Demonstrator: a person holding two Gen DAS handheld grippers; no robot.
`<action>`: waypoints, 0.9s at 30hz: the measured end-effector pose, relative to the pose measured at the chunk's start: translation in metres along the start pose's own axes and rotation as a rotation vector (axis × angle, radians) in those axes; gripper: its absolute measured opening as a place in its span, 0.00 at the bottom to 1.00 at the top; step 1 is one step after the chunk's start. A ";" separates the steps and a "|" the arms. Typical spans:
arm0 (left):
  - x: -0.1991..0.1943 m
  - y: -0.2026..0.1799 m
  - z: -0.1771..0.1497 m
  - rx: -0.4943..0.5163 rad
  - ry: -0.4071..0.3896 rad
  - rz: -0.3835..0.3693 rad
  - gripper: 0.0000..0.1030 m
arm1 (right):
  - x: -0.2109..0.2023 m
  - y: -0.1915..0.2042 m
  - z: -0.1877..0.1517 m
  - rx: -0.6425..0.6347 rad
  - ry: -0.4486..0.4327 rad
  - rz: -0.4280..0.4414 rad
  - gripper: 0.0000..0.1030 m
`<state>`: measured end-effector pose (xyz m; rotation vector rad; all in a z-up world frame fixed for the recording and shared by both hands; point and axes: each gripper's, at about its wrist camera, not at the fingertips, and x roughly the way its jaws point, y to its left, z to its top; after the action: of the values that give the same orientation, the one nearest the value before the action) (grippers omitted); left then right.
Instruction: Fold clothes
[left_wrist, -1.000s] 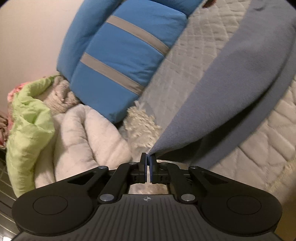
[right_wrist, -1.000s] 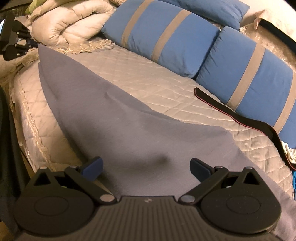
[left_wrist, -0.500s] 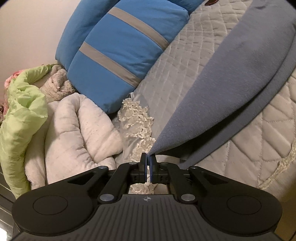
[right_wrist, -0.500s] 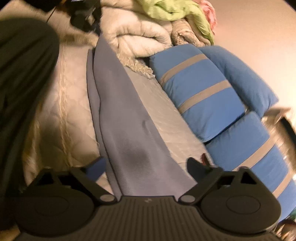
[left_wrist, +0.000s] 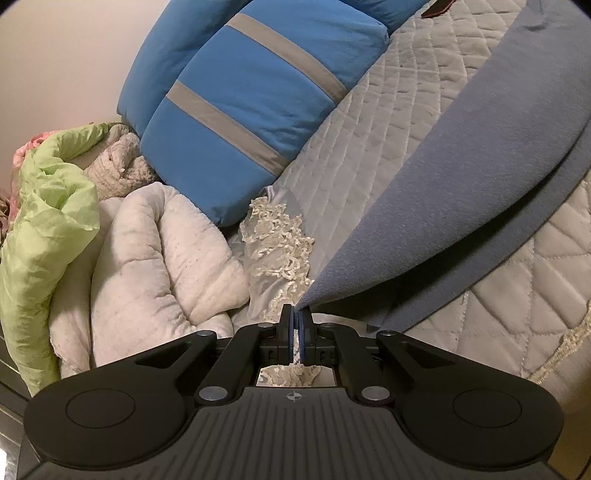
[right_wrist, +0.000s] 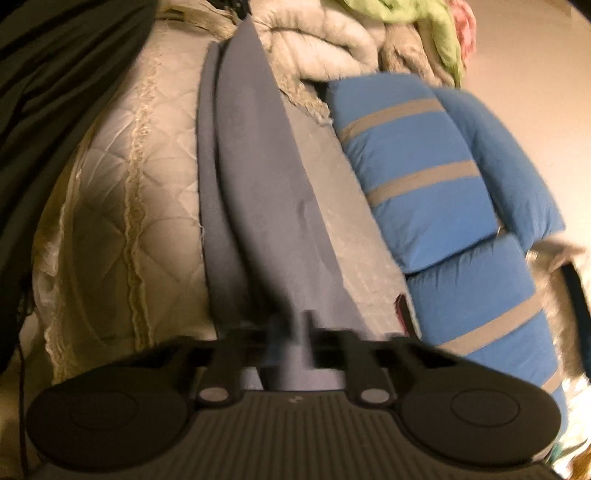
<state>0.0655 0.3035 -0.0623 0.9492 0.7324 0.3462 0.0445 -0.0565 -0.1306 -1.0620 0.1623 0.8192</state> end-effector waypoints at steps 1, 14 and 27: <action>0.001 0.001 0.001 -0.003 0.000 0.000 0.03 | -0.002 -0.006 0.001 0.033 -0.003 -0.005 0.19; 0.032 0.032 0.028 -0.061 -0.101 0.075 0.02 | -0.027 -0.075 0.007 0.302 -0.084 -0.125 0.03; 0.015 -0.005 -0.024 -0.086 -0.064 -0.120 0.43 | -0.028 -0.059 0.001 0.298 -0.045 -0.018 0.03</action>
<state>0.0592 0.3237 -0.0815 0.8280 0.7072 0.2393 0.0642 -0.0834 -0.0744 -0.7634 0.2292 0.7744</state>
